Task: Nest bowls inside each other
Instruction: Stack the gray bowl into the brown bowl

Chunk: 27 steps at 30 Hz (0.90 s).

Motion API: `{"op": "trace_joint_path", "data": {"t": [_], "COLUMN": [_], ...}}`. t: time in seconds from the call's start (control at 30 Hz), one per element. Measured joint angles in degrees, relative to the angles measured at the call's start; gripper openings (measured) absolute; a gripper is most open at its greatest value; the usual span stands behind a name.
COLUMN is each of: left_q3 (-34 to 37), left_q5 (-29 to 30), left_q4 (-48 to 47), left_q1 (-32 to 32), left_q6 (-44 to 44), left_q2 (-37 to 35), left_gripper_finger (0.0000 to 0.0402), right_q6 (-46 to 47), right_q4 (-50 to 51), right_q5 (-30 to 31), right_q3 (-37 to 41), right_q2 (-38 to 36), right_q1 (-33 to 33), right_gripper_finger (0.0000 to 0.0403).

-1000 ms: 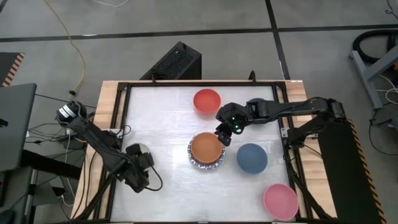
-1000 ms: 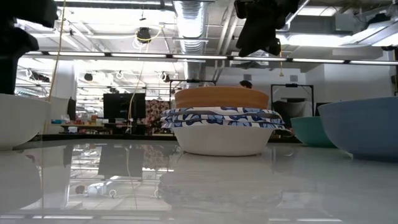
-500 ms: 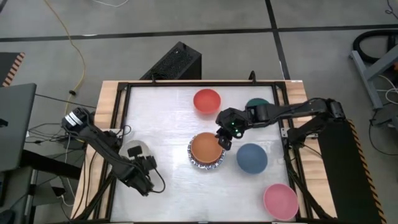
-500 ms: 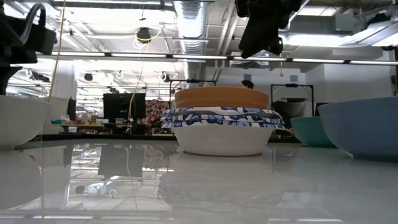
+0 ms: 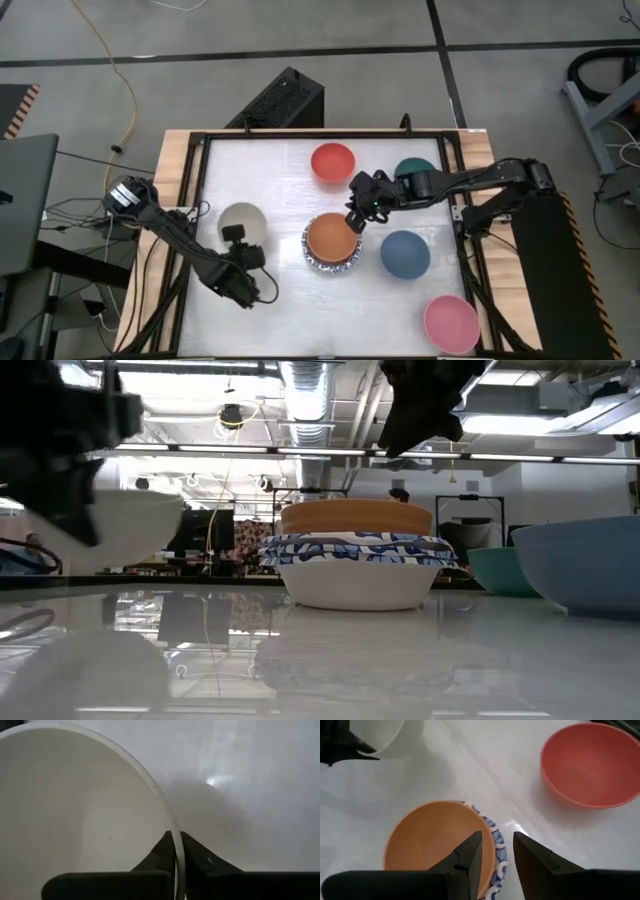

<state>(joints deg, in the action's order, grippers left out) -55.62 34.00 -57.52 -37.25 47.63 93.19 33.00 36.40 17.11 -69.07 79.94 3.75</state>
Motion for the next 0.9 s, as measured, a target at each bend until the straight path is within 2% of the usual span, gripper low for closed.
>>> {"op": "trace_joint_path", "data": {"t": [0.1, 0.27, 0.43, 0.57, 0.7, 0.9], "left_q3": [-1.5, -4.8, -7.6, -8.6, -8.6, -8.6], "left_q5": [4.2, 14.4, 25.4, 35.0, 40.3, 46.6], "left_q4": [-0.1, 0.0, 0.5, 3.5, 7.9, 11.3], "left_q1": [1.2, 3.3, 5.8, 8.7, 12.2, 17.3], "left_q6": [-4.2, -11.5, -20.2, -30.4, -40.4, -50.8], "left_q2": [0.0, 0.0, 0.0, 0.0, -0.1, -0.1], "left_gripper_finger": [0.0000, 0.0000, 0.0000, 0.0000, 0.0000, 0.0000], "right_q6": [-0.1, -0.5, -3.2, -14.4, -25.6, -40.9], "right_q4": [0.0, -1.3, -5.5, -16.1, -28.2, -41.4], "right_q5": [0.8, 1.6, 6.4, 7.9, 10.9, 22.9], "right_q3": [0.0, 0.0, 0.0, 0.0, 0.0, -0.1], "right_q2": [0.0, 0.0, 0.0, 0.0, 0.0, 1.8], "right_q1": [0.0, 0.0, 0.0, 0.2, 2.0, 4.4], "right_gripper_finger": [0.0133, 0.0133, 0.0133, 0.0133, 0.0133, 0.0133]}}
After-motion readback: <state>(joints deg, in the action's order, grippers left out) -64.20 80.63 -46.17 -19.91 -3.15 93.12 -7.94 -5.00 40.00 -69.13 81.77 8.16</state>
